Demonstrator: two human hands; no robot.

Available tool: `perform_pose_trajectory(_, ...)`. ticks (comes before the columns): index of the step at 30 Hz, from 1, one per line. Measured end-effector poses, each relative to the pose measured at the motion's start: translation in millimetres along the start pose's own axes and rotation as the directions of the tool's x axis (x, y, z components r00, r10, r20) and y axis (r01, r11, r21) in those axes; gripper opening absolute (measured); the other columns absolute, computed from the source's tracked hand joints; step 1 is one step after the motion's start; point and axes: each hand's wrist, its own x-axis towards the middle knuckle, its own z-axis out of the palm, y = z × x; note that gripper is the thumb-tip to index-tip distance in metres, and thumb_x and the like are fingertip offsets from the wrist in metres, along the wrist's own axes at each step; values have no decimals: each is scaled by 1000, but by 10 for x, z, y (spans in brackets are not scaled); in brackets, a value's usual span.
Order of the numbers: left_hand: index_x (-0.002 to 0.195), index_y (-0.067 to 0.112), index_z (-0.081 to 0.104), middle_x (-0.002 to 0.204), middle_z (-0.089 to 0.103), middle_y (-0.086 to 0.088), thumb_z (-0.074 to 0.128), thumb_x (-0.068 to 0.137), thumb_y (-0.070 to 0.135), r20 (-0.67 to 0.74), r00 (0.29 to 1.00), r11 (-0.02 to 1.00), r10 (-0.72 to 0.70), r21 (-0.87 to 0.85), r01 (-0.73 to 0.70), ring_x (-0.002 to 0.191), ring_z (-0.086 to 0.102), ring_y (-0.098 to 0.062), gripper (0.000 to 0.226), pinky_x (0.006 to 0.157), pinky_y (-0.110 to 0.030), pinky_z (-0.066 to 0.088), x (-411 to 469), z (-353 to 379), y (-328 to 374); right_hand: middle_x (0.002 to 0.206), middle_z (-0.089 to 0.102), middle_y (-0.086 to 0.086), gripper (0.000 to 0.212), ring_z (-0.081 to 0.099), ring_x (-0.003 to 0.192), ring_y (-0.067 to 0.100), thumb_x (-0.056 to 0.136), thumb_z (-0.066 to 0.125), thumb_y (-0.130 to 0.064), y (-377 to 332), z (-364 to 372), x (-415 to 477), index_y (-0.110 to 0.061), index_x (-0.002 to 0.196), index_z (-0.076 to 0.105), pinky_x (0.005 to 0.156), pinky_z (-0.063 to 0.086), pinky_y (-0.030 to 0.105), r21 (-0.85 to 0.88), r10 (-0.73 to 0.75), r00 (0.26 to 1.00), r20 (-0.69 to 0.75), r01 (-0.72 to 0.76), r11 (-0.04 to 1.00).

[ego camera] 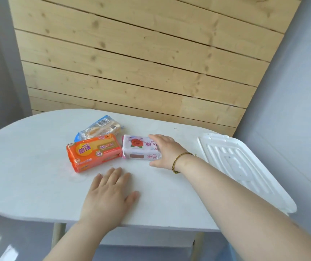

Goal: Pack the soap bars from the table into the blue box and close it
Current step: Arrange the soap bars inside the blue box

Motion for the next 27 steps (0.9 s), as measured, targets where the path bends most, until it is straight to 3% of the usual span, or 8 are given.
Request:
perform_pose_trajectory(4, 139, 27, 16, 155, 7, 8, 21, 90, 55, 42, 999, 1000, -17, 22, 16, 142, -2, -10, 57, 114, -34, -2, 39, 29, 8, 156, 9, 2, 88, 7, 143, 22, 76, 61, -14, -69, 65, 280, -24, 145, 7, 116, 9, 33, -246, 1, 995, 100, 23, 969)
perform_pose_trajectory(7, 139, 26, 15, 155, 5, 8, 20, 89, 56, 41, 999, 1000, -20, 19, 19, 142, -3, -10, 58, 114, -35, -2, 37, 29, 7, 155, 13, 2, 89, 9, 143, 22, 76, 61, -14, -150, 81, 407, -23, 145, 5, 116, 5, 36, -288, 2, 989, 147, 41, 957)
perform_pose_trajectory(9, 139, 26, 16, 155, 6, 7, 21, 89, 55, 37, 999, 1000, -15, 13, 14, 142, -3, -10, 58, 114, -36, -2, 36, 27, 12, 149, 28, 7, 87, 25, 138, 25, 74, 61, -16, -210, 75, 467, -22, 144, 9, 113, 17, 36, -305, -5, 988, 156, 53, 951)
perform_pose_trajectory(13, 138, 27, 17, 154, 8, 7, 21, 89, 55, 36, 999, 1000, -9, 18, 9, 142, -2, -10, 57, 114, -35, -2, 26, 31, -1, 131, 43, 11, 79, 44, 119, 30, 73, 63, -18, -259, 53, 531, -18, 139, 19, 88, 40, 35, -319, 35, 985, 168, 20, 947)
perform_pose_trajectory(15, 138, 27, 18, 154, 9, 8, 22, 89, 56, 36, 999, 1000, -14, 17, 13, 141, -1, -10, 57, 114, -35, -1, 34, 29, 1, 128, 45, 11, 76, 48, 113, 30, 73, 64, -20, -216, 20, 515, -17, 136, 23, 80, 43, 34, -249, 73, 983, 169, -29, 968)
perform_pose_trajectory(22, 136, 27, 26, 150, 20, 9, 34, 90, 49, 49, 998, 998, -31, -49, 33, 141, 7, -12, 51, 114, -35, 4, 109, -28, 98, 131, 44, 8, 77, 49, 109, 25, 75, 67, -26, 38, -71, 180, -18, 138, 23, 84, 40, 29, 114, 99, 992, 72, -107, 988)
perform_pose_trajectory(24, 136, 29, 28, 149, 22, 10, 38, 91, 44, 32, 999, 994, 9, -105, -6, 140, 10, -10, 49, 114, -32, 4, 119, -58, 216, 132, 44, 6, 80, 48, 103, 21, 75, 68, -25, 122, -151, -9, -19, 139, 21, 82, 38, 26, 230, 121, 992, 40, -127, 965)
perform_pose_trajectory(27, 133, 29, 35, 146, 30, 11, 42, 91, 39, -37, 985, 961, 167, -218, -171, 138, 17, -7, 44, 110, -23, 6, 75, -73, 494, 125, 47, 4, 80, 50, 98, 18, 74, 69, -24, 288, -313, -398, -24, 139, 22, 81, 40, 26, 408, 165, 986, 7, -154, 900)
